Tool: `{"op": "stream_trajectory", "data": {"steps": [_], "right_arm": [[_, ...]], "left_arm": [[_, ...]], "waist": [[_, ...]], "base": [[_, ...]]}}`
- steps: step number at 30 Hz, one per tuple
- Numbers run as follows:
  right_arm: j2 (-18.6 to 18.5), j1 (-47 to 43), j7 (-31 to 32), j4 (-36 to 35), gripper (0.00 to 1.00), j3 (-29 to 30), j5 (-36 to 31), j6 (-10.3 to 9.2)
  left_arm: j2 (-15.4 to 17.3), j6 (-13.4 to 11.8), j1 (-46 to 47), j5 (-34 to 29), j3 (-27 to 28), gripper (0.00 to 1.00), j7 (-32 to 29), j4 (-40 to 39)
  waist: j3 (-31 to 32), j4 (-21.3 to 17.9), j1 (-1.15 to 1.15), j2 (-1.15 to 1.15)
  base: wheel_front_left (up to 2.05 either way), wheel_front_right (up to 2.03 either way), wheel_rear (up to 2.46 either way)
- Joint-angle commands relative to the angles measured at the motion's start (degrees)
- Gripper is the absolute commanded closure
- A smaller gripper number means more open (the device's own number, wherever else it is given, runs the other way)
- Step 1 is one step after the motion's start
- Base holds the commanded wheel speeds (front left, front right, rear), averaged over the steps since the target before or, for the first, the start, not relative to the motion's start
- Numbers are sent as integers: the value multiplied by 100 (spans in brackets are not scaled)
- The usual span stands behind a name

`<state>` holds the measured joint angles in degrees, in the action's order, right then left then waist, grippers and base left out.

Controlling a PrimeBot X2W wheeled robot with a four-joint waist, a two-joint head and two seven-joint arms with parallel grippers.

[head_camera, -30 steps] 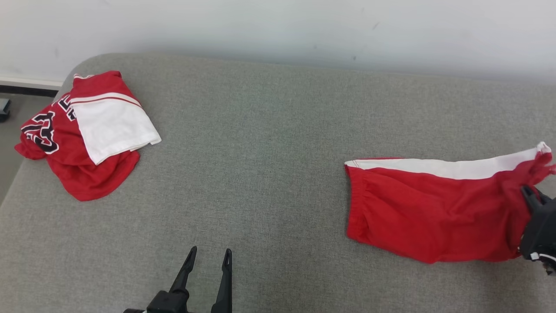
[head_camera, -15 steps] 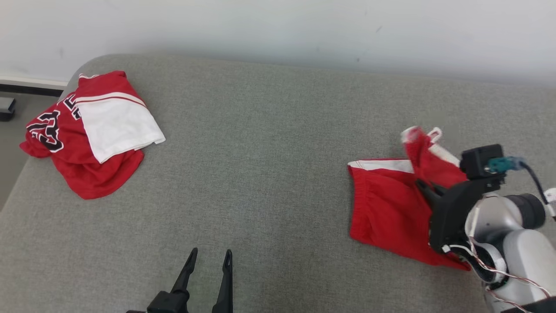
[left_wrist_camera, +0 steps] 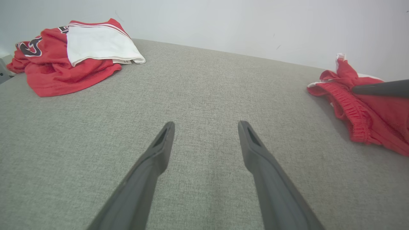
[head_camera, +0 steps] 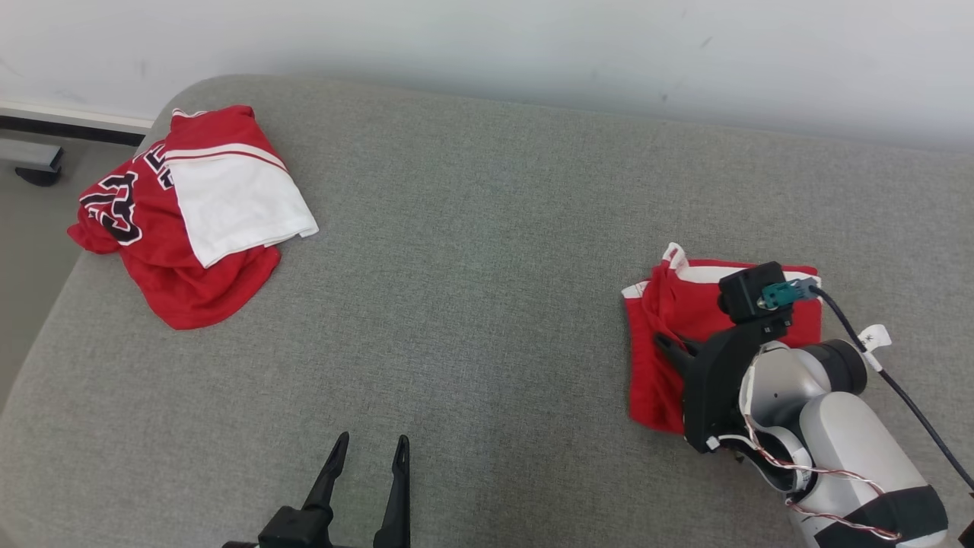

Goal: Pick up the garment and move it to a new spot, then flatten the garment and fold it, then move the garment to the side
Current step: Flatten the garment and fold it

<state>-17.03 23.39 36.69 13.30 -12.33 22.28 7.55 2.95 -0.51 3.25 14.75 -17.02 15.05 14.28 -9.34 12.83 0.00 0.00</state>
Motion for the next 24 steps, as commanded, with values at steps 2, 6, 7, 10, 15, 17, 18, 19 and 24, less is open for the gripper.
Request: {"op": "stream_trajectory", "data": {"steps": [2,6,7,10,15,17,18,19,24], "right_arm": [[71,92,-164,54,0,-102,99,-10],[282,128,-440,-8,0,-14,543,-10],[290,130,-504,-70,0,23,672,-10],[62,113,-744,-234,0,196,737,-10],[-150,-162,-1212,-135,0,869,333,-9],[-159,-329,-1320,-49,0,1078,154,-9],[-164,-422,-1351,3,0,1168,56,-9],[-174,-502,-1392,32,0,1216,-19,-9],[-18,-770,-1623,138,86,1277,-272,-9]], "left_arm": [[-10,-30,28,77,5,0,19,8],[-9,-39,21,78,1,0,19,28],[-9,-39,17,63,1,0,19,20],[-10,-45,0,-28,40,0,19,-63],[-9,-8,-47,-93,88,0,19,-173],[-9,-17,-66,-88,89,0,19,-192],[-9,-10,-71,-84,81,0,19,-199],[-10,5,-78,-75,58,0,19,-203],[-7,41,-98,-54,7,0,19,-185]], "waist": [[3,-8,0,0],[39,-59,0,0],[54,-78,0,0],[96,-160,0,0],[143,-248,0,0],[153,-269,0,0],[153,-277,0,0],[150,-283,0,0],[127,-287,0,0]], "base": [[0,0,0],[0,0,0],[0,0,0],[0,0,0],[0,0,0],[0,0,0],[0,0,0],[0,0,0],[0,0,0]]}}
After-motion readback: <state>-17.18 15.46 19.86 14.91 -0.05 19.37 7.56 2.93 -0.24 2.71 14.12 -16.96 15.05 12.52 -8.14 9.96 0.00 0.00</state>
